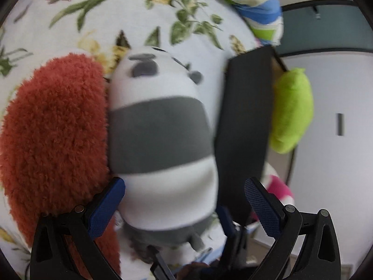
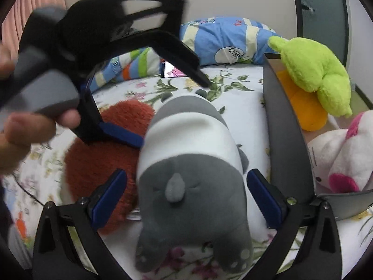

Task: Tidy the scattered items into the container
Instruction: 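Grasp the gray-and-white panda plush with the left tool and lift it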

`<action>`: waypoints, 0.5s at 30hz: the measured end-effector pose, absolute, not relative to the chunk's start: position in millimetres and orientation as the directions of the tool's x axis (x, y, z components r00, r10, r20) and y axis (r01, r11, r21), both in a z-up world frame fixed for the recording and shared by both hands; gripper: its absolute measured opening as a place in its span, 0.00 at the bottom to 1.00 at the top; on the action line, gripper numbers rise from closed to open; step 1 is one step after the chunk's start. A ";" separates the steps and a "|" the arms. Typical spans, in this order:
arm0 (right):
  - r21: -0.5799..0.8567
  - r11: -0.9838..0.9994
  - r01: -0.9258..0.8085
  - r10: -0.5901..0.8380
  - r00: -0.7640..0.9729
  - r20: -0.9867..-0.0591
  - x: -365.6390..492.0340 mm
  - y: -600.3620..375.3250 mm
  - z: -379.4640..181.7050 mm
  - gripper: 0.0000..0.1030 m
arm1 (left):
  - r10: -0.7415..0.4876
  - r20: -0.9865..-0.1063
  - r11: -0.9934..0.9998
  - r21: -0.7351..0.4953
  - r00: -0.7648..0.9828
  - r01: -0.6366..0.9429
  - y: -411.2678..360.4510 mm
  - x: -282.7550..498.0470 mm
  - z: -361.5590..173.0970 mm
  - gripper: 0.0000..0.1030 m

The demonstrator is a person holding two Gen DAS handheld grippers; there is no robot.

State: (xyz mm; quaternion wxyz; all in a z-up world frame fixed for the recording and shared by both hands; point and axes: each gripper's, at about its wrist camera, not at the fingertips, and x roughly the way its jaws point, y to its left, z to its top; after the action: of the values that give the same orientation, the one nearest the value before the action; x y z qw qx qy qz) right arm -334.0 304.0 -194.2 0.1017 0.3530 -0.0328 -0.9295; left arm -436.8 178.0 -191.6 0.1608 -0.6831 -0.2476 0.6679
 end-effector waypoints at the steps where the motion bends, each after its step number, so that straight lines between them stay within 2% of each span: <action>1: 0.088 -0.984 0.152 -0.172 -0.730 -0.661 -335.0 300.0 -197.1 1.00 | 0.531 -0.847 -0.839 -0.529 -0.015 0.126 178.4 -437.7 -192.2 0.99; 4: 0.026 -0.990 0.141 -0.122 -0.727 -0.676 -336.3 289.9 -209.0 1.00 | 0.439 -0.899 -0.894 -0.436 0.005 0.107 189.0 -441.2 -199.4 0.99; 9: 0.115 -0.988 0.103 -0.155 -0.716 -0.680 -343.8 294.1 -221.3 1.00 | 0.249 -0.969 -0.969 -0.249 0.009 0.014 220.6 -445.4 -214.0 0.99; 12: 0.190 -0.978 0.084 -0.193 -0.708 -0.679 -347.6 300.1 -228.7 1.00 | 0.189 -0.982 -0.981 -0.189 0.012 -0.051 232.7 -445.4 -223.0 0.99; 15: 0.195 -0.976 0.092 -0.202 -0.711 -0.673 -347.5 297.7 -233.1 1.00 | 0.166 -0.986 -0.982 -0.164 -0.014 -0.092 234.6 -440.6 -226.7 1.00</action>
State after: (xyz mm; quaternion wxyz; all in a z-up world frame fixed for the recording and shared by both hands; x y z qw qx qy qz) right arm -347.5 297.7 -233.1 0.0795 0.3715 -0.0739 -0.9221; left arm -440.6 234.6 -226.7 0.0904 -0.6963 -0.0266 0.7116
